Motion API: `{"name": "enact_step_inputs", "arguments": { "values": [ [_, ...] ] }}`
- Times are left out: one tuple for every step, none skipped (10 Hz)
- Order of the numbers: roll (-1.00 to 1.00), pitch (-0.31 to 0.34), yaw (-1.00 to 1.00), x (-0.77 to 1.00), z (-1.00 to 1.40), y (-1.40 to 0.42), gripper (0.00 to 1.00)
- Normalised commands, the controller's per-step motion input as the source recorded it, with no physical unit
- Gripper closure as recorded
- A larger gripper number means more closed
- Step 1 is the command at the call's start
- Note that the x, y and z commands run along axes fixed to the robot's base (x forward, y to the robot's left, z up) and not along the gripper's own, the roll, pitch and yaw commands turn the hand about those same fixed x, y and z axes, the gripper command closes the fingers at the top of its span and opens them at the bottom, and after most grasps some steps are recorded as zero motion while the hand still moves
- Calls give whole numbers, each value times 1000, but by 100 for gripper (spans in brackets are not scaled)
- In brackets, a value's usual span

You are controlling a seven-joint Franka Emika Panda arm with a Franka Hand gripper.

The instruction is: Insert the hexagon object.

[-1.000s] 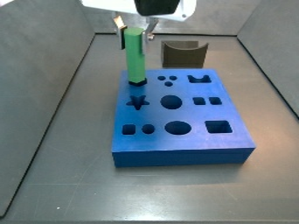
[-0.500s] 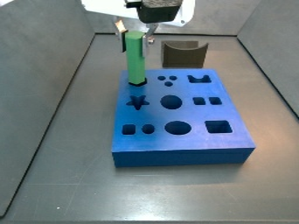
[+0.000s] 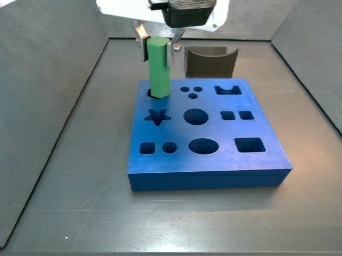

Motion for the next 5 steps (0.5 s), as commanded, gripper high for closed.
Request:
{"name": "enact_step_inputs", "arguments": {
  "values": [
    [-21,-44,0,-260,-237,0,100],
    [-46,-31,0,-137,-274,0,100],
    [-150,-54,-120,106,-386,0,100],
    [-140,-61,-134,169,-449,0,100],
    [-144,-70,-177,117,-457,0,100]
  ]
}}
